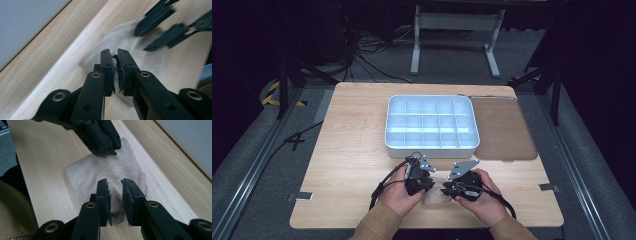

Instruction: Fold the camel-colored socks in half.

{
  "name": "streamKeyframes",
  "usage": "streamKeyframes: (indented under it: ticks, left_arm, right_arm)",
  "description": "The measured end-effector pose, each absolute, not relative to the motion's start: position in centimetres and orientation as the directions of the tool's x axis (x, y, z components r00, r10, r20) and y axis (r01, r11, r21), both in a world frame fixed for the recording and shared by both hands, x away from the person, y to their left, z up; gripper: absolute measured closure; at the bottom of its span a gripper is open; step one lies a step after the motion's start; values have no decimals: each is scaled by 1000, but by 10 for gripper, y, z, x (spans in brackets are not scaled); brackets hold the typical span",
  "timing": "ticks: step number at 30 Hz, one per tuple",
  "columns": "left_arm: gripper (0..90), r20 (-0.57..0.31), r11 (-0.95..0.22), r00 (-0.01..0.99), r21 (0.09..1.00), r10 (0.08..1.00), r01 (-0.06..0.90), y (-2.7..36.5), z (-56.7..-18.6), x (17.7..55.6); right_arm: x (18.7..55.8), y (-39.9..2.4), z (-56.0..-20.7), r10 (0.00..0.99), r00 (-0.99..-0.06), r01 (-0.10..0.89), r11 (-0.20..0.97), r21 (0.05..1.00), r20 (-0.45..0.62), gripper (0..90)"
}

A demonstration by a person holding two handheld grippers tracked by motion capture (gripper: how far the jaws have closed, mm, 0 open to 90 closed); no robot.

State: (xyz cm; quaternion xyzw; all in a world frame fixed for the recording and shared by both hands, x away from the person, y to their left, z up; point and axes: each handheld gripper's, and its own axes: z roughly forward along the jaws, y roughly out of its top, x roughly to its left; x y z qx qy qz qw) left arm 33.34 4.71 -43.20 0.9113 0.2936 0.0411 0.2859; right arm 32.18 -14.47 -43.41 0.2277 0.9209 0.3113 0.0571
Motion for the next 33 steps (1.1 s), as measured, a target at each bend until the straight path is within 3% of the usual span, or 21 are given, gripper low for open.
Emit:
streamKeyframes:
  ticks: [11,19,22,26,33]
  left_arm:
    - [843,-91,-697,831,499,549,515,40,-443,338]
    - [820,-89,-681,836,536,542,498,42,-436,333]
    - [820,-127,-681,851,545,509,489,43,-427,328]
    - [860,-150,-740,877,484,457,468,38,-425,321]
    - [899,-186,-788,874,379,448,484,35,-441,321]
  right_arm:
    - [322,-152,-449,451,-892,372,715,593,16,669]
    - [324,-154,-456,452,-892,373,706,602,23,670]
    - [323,-153,-456,456,-890,377,706,600,23,670]
    - [323,-153,-456,461,-887,384,707,594,25,670]
    - [324,-152,-455,464,-886,383,710,591,18,672]
